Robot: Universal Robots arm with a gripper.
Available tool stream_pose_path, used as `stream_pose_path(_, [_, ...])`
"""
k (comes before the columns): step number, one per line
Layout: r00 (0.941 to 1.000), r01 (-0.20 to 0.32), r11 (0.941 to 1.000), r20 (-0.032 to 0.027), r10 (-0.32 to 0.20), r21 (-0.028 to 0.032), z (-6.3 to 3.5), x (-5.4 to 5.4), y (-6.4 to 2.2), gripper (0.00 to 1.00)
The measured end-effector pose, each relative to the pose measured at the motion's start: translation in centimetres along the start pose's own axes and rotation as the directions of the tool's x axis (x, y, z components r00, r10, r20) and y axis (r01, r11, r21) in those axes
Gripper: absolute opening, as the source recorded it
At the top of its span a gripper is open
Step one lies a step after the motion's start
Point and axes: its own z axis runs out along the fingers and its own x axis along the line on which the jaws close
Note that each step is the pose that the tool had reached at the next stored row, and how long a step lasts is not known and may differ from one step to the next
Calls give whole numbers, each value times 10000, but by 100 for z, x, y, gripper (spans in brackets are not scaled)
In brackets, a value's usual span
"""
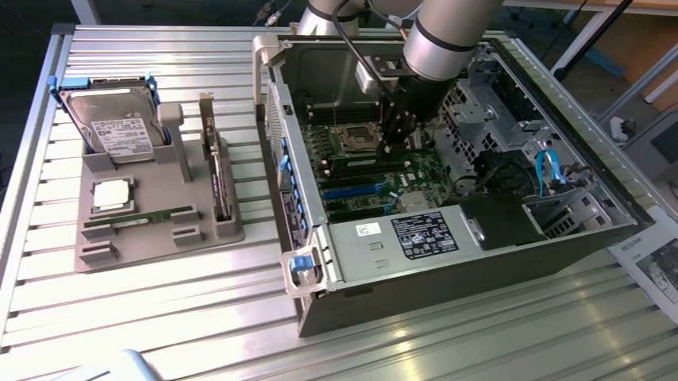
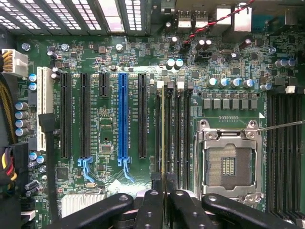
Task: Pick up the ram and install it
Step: 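Insert the ram into the slot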
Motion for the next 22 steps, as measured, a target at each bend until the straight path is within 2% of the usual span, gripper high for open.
stream_pose_path(22, [10000, -1, 10000, 0, 1, 1, 0, 15, -22, 12])
